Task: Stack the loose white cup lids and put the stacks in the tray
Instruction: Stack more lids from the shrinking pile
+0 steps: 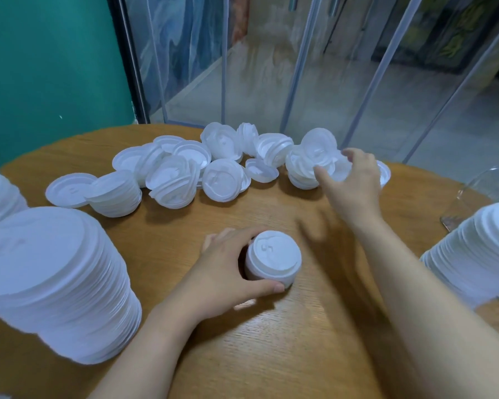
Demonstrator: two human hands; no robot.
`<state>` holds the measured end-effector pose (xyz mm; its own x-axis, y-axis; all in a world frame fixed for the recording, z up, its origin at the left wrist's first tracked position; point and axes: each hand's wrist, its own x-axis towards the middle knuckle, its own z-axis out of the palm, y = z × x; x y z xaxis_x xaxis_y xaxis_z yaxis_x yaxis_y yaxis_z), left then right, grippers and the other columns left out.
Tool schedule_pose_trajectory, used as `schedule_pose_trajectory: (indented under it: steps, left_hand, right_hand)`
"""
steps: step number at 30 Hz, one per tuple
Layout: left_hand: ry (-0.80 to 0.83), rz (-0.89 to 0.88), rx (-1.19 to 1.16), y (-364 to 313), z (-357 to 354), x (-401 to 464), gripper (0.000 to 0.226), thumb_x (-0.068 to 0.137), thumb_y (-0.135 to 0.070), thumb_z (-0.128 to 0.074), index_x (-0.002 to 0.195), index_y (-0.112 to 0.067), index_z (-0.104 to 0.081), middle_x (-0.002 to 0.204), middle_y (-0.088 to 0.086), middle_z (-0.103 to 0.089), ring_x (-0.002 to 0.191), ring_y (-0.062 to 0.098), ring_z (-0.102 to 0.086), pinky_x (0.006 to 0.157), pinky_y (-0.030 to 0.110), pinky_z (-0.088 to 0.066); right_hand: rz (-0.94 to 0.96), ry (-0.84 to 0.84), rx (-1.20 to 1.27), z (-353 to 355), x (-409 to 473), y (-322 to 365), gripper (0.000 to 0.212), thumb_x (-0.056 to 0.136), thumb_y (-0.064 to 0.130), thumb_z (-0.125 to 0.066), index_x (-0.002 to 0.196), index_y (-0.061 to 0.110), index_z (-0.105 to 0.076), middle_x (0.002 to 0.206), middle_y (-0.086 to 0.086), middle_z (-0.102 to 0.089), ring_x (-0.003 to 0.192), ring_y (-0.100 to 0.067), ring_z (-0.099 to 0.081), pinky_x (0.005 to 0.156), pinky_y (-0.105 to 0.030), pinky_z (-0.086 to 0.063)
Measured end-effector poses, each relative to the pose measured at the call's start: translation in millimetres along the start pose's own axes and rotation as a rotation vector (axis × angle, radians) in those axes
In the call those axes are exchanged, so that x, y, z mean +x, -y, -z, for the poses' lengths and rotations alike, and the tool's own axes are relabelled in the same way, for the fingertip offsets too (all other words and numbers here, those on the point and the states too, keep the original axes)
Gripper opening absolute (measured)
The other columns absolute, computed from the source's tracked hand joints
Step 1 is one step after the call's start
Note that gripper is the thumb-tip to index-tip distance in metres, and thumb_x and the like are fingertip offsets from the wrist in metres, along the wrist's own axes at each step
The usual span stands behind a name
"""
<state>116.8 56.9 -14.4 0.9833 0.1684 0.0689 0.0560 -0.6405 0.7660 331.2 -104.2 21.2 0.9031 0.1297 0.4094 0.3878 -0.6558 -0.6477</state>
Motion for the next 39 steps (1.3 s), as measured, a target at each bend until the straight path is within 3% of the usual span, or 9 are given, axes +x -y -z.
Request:
schedule_pose_trajectory:
  steps: [3,7,11,14,21,25,31,36,39]
  left_hand:
    - [-0.003,-0.009,0.020,1,0,0,0.080,0.063,-0.057,-0.091,0.131,-0.058,-0.049,0.113,-0.033,-0.048,0.116,-0.023,-0.023,0.109,0.029,-0.029]
    - [-0.005,0.066,0.000,5,-2,-2,0.094,0.054,-0.073,-0.084,0.137,-0.063,-0.040,0.120,-0.030,-0.047,0.125,0.002,-0.029,0.108,0.026,-0.032]
    - [-0.012,0.010,-0.009,4,4,-3,0.070,0.065,-0.063,-0.087,0.123,-0.062,-0.047,0.110,-0.045,-0.049,0.114,-0.026,-0.025,0.107,0.020,-0.029]
    - [0.001,-0.014,0.012,4,9,-5,0.062,0.069,-0.054,-0.089,0.117,-0.060,-0.050,0.107,-0.063,-0.035,0.108,-0.037,-0.020,0.105,0.018,-0.028]
    - [-0.024,0.034,0.005,11,2,-1,0.095,0.059,-0.069,-0.087,0.142,-0.055,-0.043,0.114,-0.037,-0.045,0.119,-0.007,-0.033,0.105,0.023,-0.032]
    - [-0.044,-0.054,0.013,6,-3,1,0.073,0.066,-0.061,-0.088,0.130,-0.050,-0.053,0.107,-0.039,-0.054,0.113,-0.024,-0.032,0.107,0.019,-0.029]
    - [-0.115,0.000,0.029,14,-1,-4,0.071,0.063,-0.071,-0.080,0.125,-0.049,-0.053,0.118,-0.028,-0.060,0.115,-0.003,-0.048,0.112,0.035,-0.032]
    - [-0.203,0.027,0.052,17,2,-15,0.069,0.070,-0.061,-0.083,0.129,-0.045,-0.051,0.124,-0.025,-0.057,0.119,0.002,-0.048,0.110,0.033,-0.031]
    - [-0.195,0.040,0.042,18,3,-17,0.073,0.071,-0.060,-0.085,0.133,-0.043,-0.051,0.127,-0.025,-0.056,0.121,0.001,-0.047,0.113,0.036,-0.031]
  right_hand:
    - [-0.091,-0.033,-0.139,-9,33,17,0.076,0.081,0.060,-0.071,0.136,0.012,-0.051,0.133,-0.008,-0.052,0.126,-0.032,-0.046,0.106,-0.045,-0.038]
    - [-0.199,0.043,-0.240,-27,62,29,0.090,0.073,0.076,-0.068,0.133,0.010,-0.049,0.137,-0.010,-0.051,0.133,-0.033,-0.044,0.107,-0.047,-0.034]
    - [-0.204,0.067,-0.346,-39,72,26,0.092,0.072,0.080,-0.065,0.130,0.009,-0.053,0.135,-0.011,-0.058,0.132,-0.035,-0.048,0.107,-0.049,-0.034]
    - [-0.197,0.073,-0.357,-40,75,23,0.083,0.076,0.076,-0.063,0.124,0.009,-0.054,0.127,-0.012,-0.063,0.125,-0.037,-0.053,0.106,-0.049,-0.033]
    - [-0.111,0.074,-0.184,-24,60,29,0.065,0.072,0.067,-0.068,0.111,0.017,-0.051,0.108,0.000,-0.060,0.114,-0.033,-0.057,0.101,-0.048,-0.045]
    - [-0.018,0.086,0.087,-8,23,35,0.071,0.072,0.058,-0.078,0.128,0.019,-0.056,0.119,0.006,-0.062,0.111,-0.020,-0.060,0.095,-0.040,-0.052]
    - [-0.013,0.148,0.329,0,-75,15,0.057,0.078,0.025,-0.089,0.125,0.018,-0.057,0.117,0.005,-0.065,0.102,-0.008,-0.066,0.078,-0.013,-0.051]
    - [-0.002,0.264,0.399,-13,-102,-1,0.070,0.077,0.021,-0.090,0.136,0.020,-0.052,0.126,0.000,-0.061,0.108,-0.007,-0.068,0.090,-0.021,-0.056]
    - [0.043,0.334,0.325,-7,-95,-3,0.064,0.078,0.024,-0.089,0.133,0.022,-0.056,0.126,0.000,-0.059,0.107,0.007,-0.061,0.088,-0.009,-0.050]
